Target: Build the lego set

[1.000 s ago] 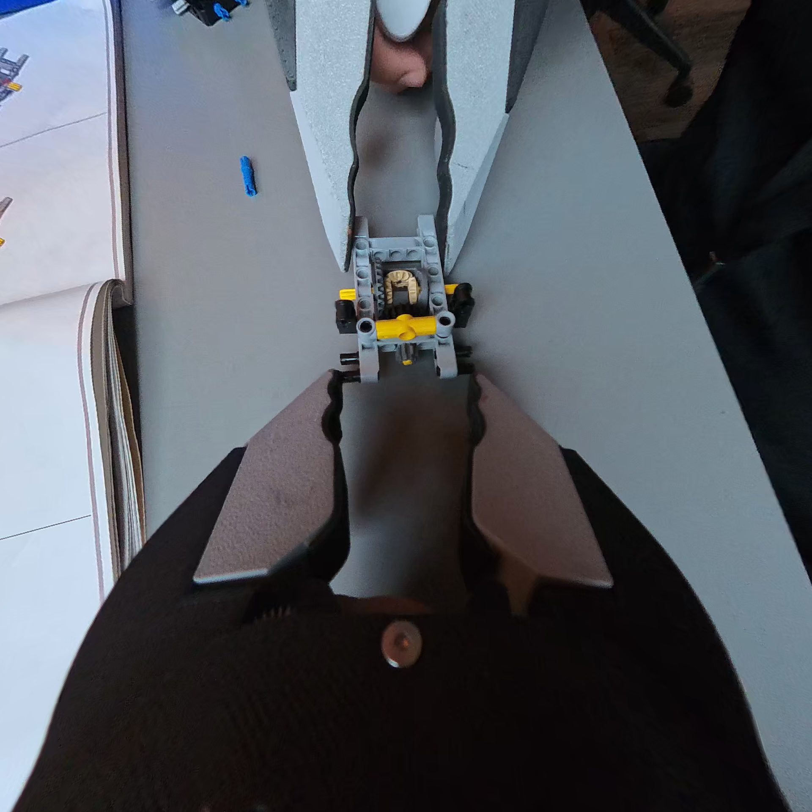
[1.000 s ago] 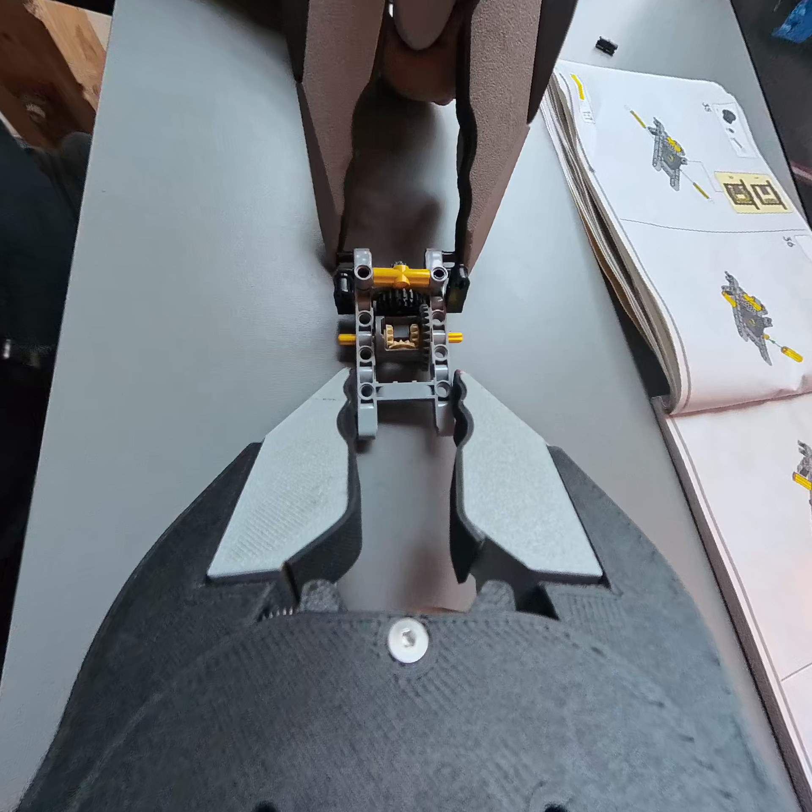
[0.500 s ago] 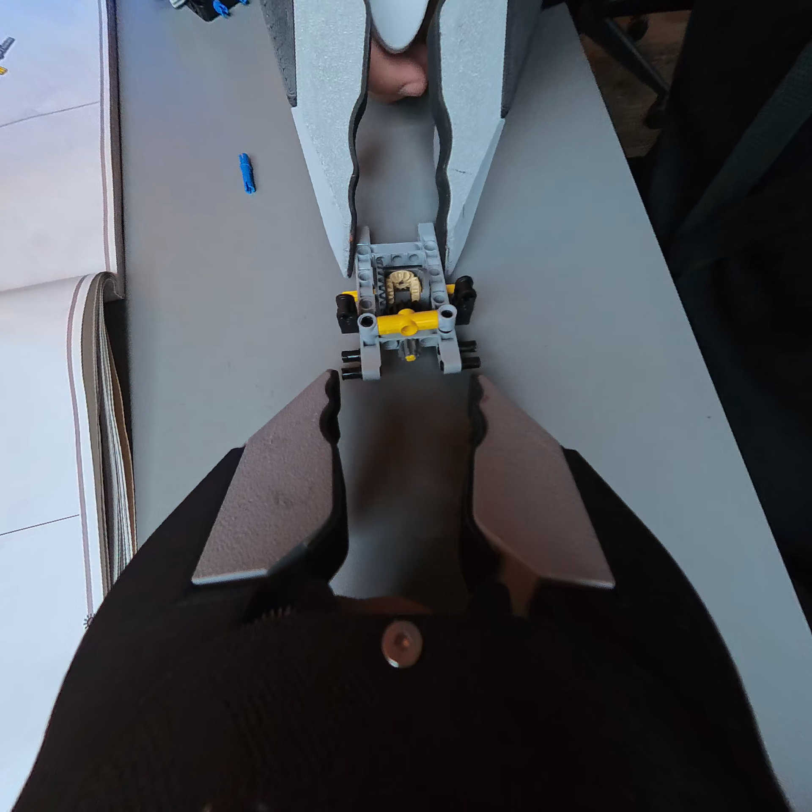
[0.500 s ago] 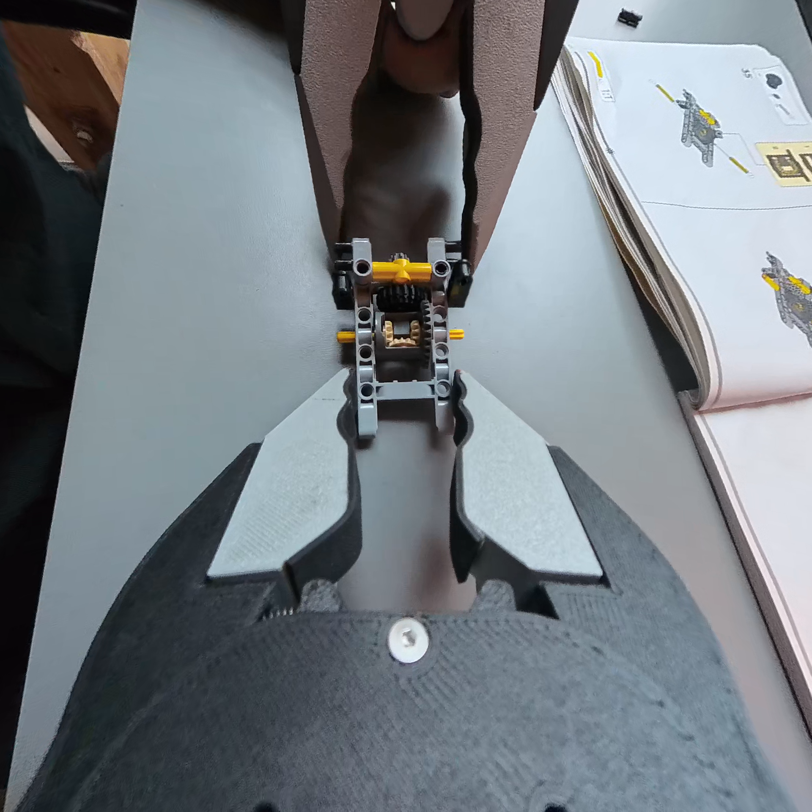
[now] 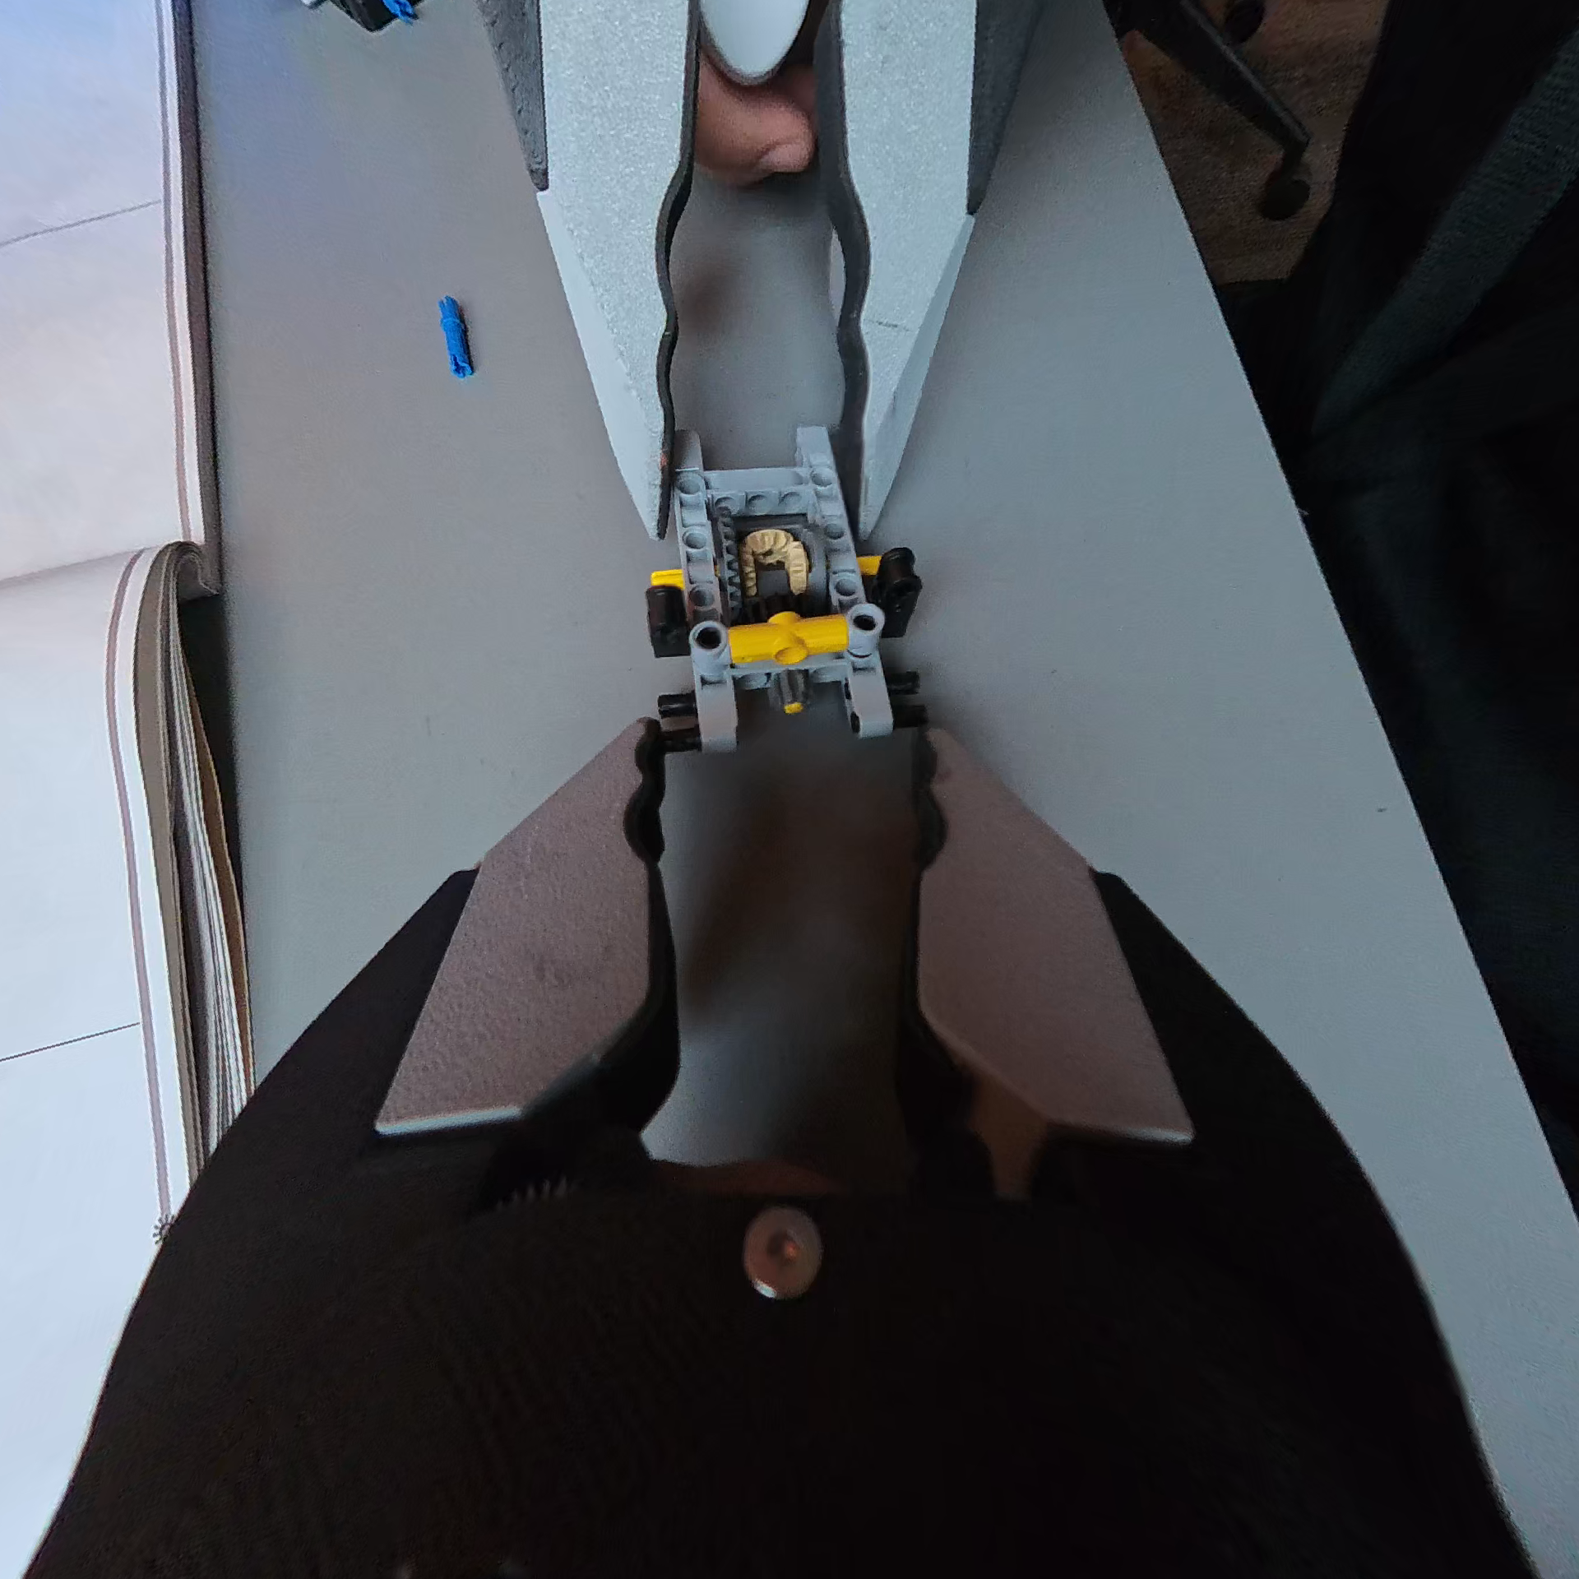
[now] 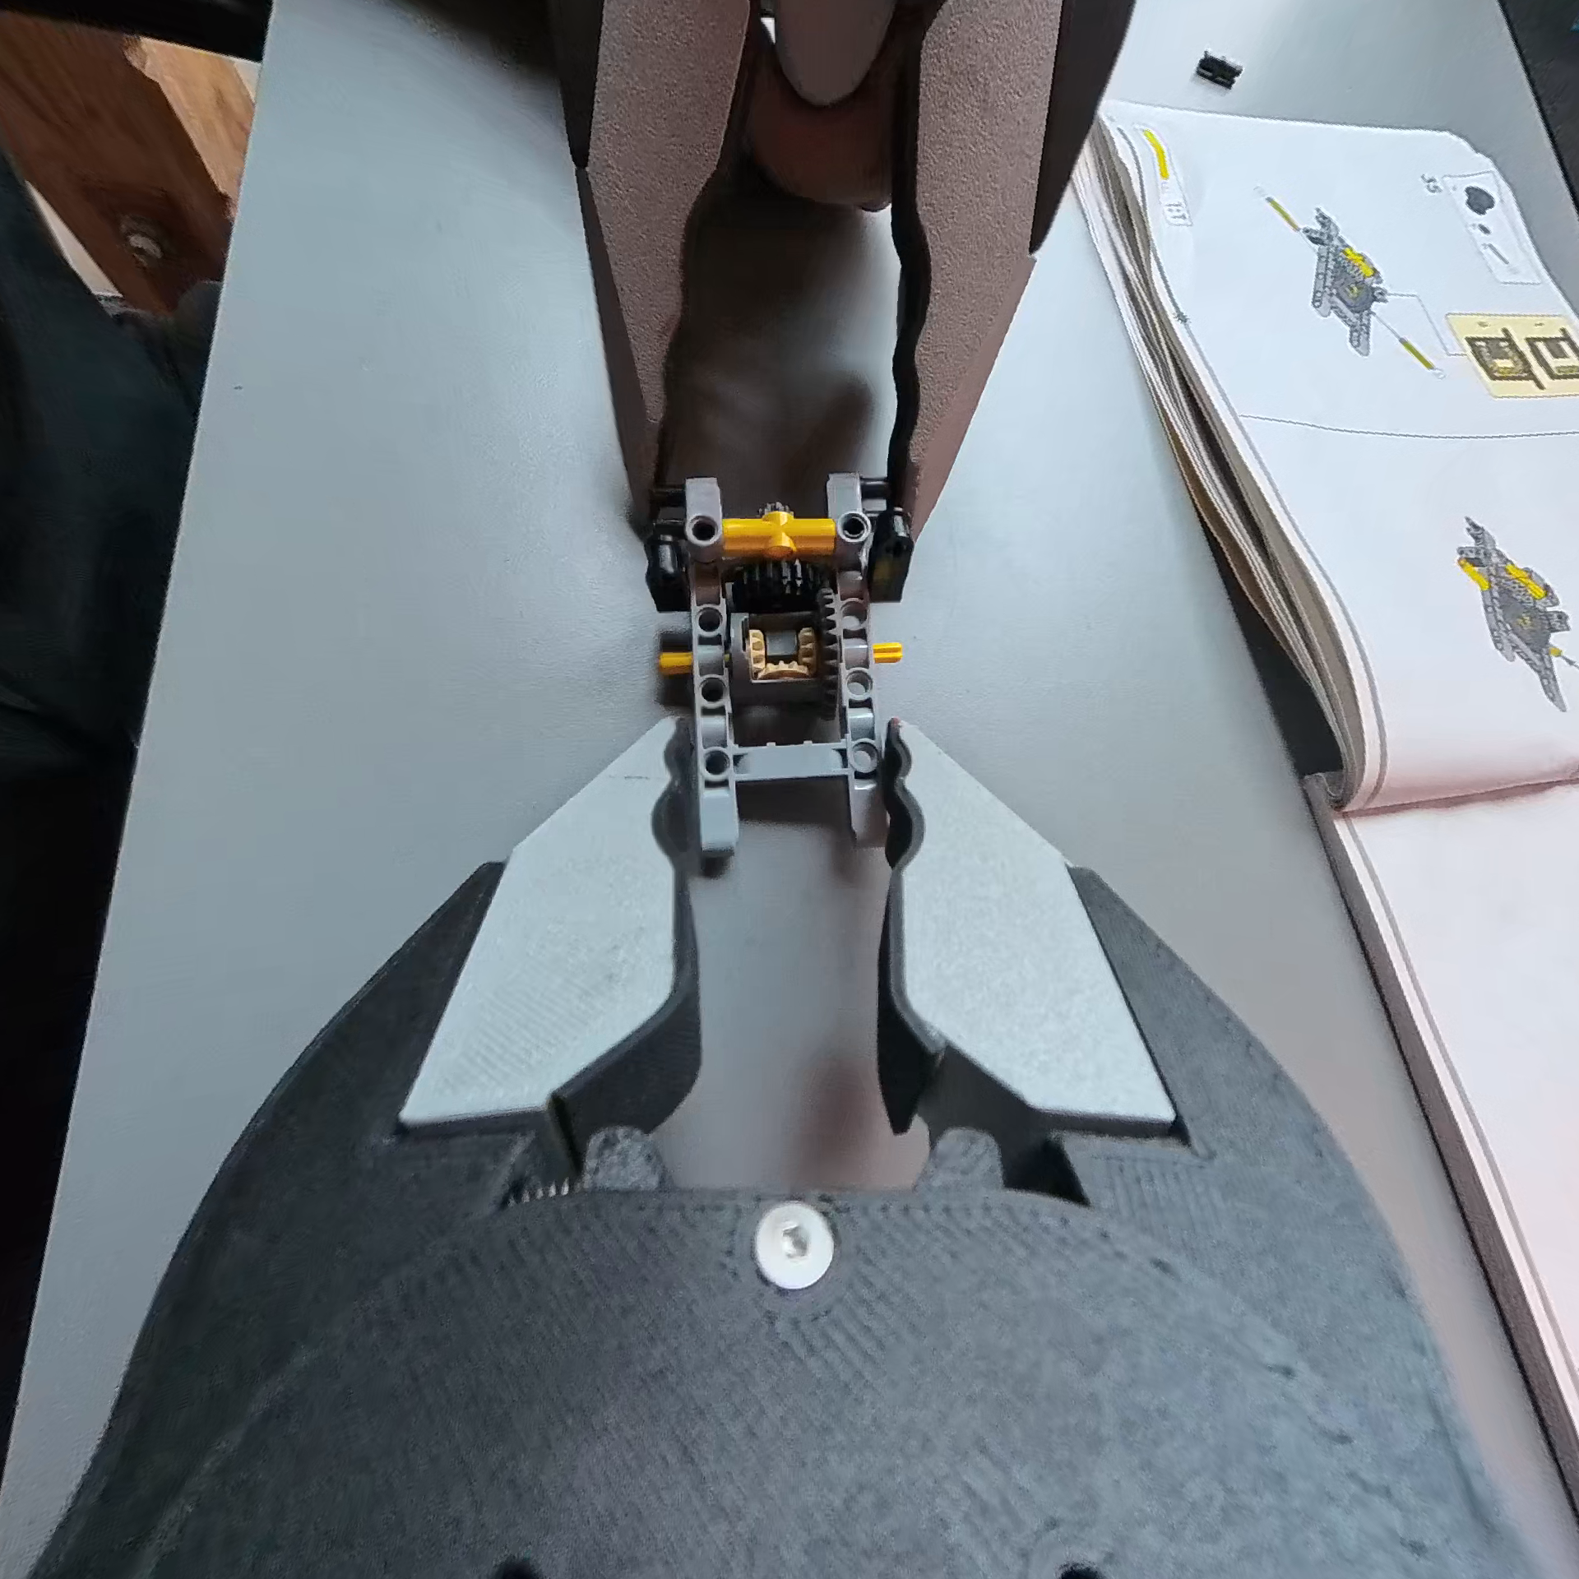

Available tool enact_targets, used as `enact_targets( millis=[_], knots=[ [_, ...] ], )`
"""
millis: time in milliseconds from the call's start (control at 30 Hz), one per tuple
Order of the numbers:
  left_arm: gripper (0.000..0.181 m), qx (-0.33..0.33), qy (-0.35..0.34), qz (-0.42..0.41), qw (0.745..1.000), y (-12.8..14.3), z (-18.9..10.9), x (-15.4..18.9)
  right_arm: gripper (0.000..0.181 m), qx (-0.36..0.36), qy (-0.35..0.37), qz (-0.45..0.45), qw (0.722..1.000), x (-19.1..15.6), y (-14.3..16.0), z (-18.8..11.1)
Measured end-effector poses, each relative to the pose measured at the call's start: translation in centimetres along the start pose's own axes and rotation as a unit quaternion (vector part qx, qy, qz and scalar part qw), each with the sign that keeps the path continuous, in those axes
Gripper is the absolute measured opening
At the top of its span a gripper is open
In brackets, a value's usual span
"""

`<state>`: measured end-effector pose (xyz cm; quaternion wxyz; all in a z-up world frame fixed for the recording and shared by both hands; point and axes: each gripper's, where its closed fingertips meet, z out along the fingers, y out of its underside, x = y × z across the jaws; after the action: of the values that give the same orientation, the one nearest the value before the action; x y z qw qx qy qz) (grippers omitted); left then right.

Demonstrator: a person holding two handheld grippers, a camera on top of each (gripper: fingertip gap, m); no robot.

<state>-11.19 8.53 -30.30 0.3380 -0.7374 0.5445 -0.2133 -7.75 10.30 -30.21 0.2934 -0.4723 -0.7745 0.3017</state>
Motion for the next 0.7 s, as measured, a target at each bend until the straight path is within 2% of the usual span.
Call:
enact_targets(
  millis=[100,700],
  knots=[
    [0.053,0.0,-0.003,-0.003,1.0,0.02,-0.01,-0.12,0.051,0.009,0.003,-0.003,1.0,0.0,-0.22,-0.18],
    [0.047,-0.001,0.004,-0.007,1.0,0.03,0.02,0.05,0.055,0.007,-0.002,-0.012,1.0,-0.25,-0.17,-0.11]
  ],
)
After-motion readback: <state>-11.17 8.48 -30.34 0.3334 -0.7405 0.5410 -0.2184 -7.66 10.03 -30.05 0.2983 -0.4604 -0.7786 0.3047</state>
